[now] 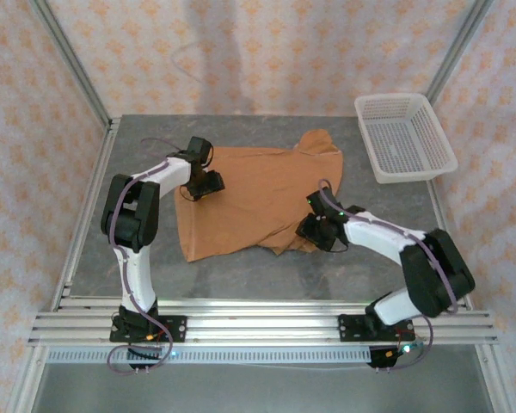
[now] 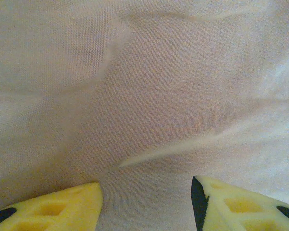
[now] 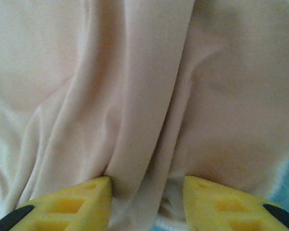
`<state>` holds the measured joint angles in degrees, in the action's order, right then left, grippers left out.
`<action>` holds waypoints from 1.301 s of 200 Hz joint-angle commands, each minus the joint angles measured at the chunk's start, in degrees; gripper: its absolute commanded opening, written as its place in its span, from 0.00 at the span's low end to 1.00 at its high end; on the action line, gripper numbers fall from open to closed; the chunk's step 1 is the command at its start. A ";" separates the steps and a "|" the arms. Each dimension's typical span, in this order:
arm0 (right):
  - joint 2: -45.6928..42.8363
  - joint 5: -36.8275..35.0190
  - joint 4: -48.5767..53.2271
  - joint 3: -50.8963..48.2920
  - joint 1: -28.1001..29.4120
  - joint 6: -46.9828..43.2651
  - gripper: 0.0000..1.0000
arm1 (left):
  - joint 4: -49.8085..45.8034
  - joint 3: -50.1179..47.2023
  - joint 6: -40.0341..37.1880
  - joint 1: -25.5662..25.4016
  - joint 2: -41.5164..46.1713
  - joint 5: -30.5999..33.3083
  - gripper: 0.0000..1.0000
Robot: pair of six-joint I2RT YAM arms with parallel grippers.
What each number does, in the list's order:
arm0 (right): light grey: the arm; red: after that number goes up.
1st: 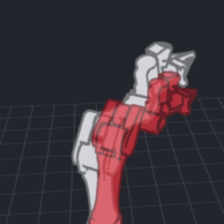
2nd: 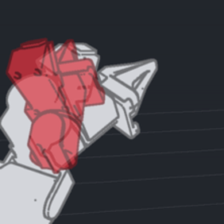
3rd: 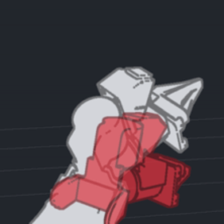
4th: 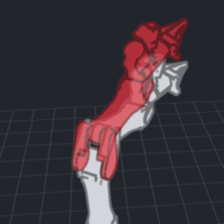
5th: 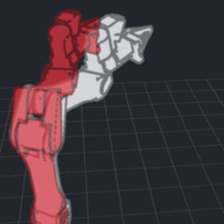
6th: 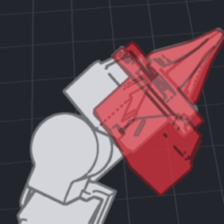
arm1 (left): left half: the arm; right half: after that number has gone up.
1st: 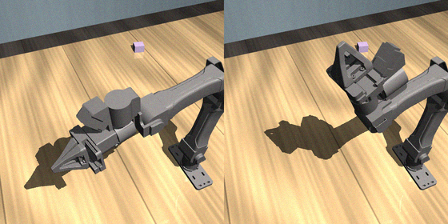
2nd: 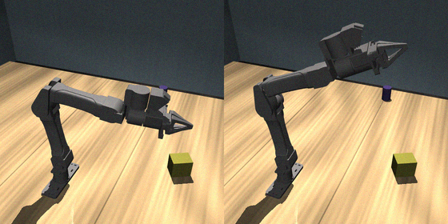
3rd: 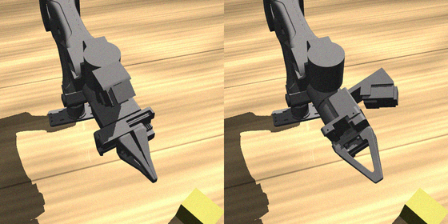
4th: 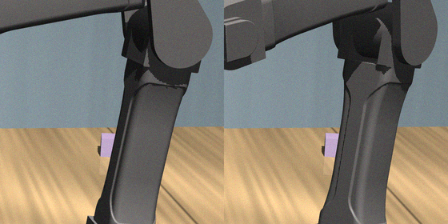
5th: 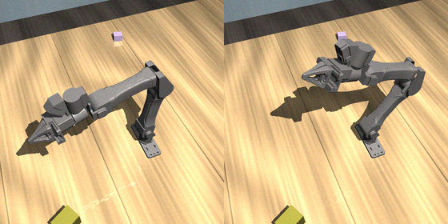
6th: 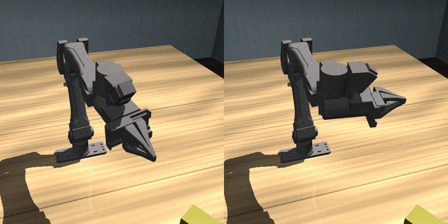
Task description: Fold the inside-out t-shirt
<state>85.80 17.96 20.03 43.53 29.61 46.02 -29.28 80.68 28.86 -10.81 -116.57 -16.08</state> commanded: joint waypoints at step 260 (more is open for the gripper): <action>0.32 -10.09 19.47 24.50 -6.48 -12.58 0.70 | -12.07 -0.51 -2.46 0.18 9.97 9.32 0.61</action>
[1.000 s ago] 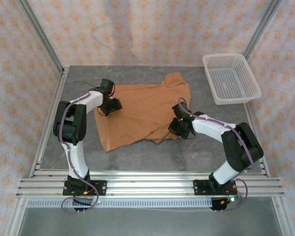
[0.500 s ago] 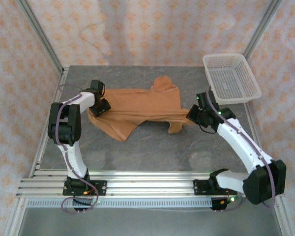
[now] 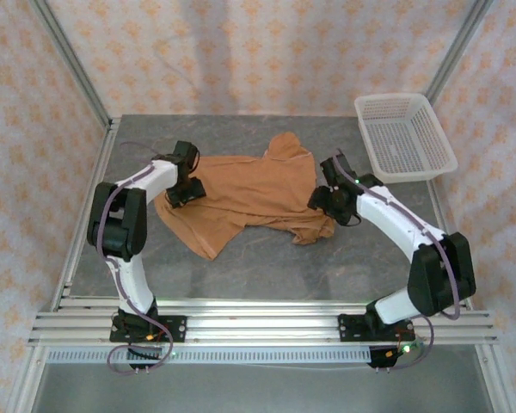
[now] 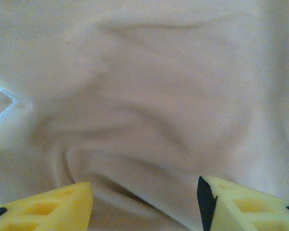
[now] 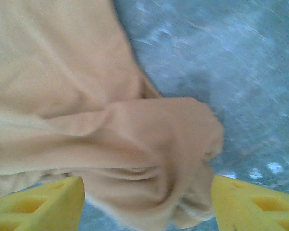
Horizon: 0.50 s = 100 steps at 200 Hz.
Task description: Fold the inside-out t-shirt
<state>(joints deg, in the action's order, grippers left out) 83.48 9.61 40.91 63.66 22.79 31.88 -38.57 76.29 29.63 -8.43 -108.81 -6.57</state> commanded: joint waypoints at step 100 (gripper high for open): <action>39.75 5.26 -10.58 27.12 1.51 7.88 0.56 | 7.23 -11.70 -0.95 -2.79 1.32 -9.62 0.59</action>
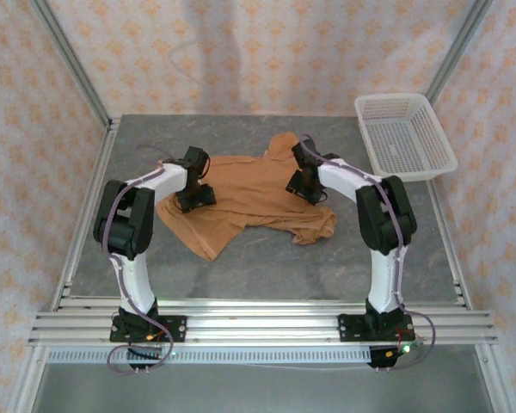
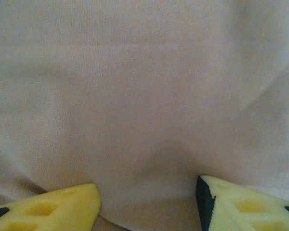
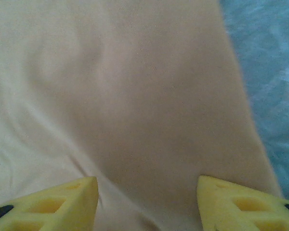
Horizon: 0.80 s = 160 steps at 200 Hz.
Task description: Fold the inside-out t-shirt
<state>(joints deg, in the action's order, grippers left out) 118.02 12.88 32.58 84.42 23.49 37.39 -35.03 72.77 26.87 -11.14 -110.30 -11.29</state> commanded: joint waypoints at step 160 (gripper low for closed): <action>9.43 12.03 -2.06 33.53 -0.90 -4.66 0.71 | 0.29 2.54 4.44 -7.37 14.15 -9.02 0.59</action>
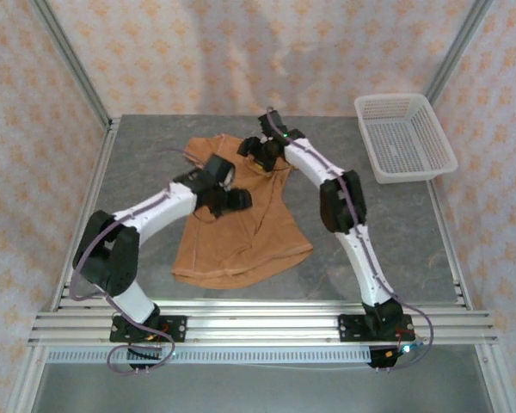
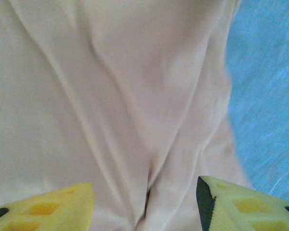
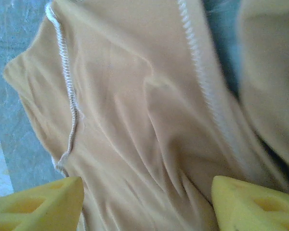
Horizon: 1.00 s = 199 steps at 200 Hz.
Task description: Fold the inside-out t-shirt
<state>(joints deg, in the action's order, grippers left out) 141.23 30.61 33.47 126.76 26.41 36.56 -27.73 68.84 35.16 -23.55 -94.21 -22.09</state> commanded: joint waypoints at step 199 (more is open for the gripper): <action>-2.95 -20.78 6.78 -5.71 -9.68 -9.22 0.00 | -18.32 51.04 -0.31 20.84 -48.77 2.22 0.57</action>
<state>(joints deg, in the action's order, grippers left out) 137.67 10.33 37.85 116.01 19.42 28.80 -41.32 121.38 33.61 -7.73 -141.05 -23.62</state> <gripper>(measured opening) 0.058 0.568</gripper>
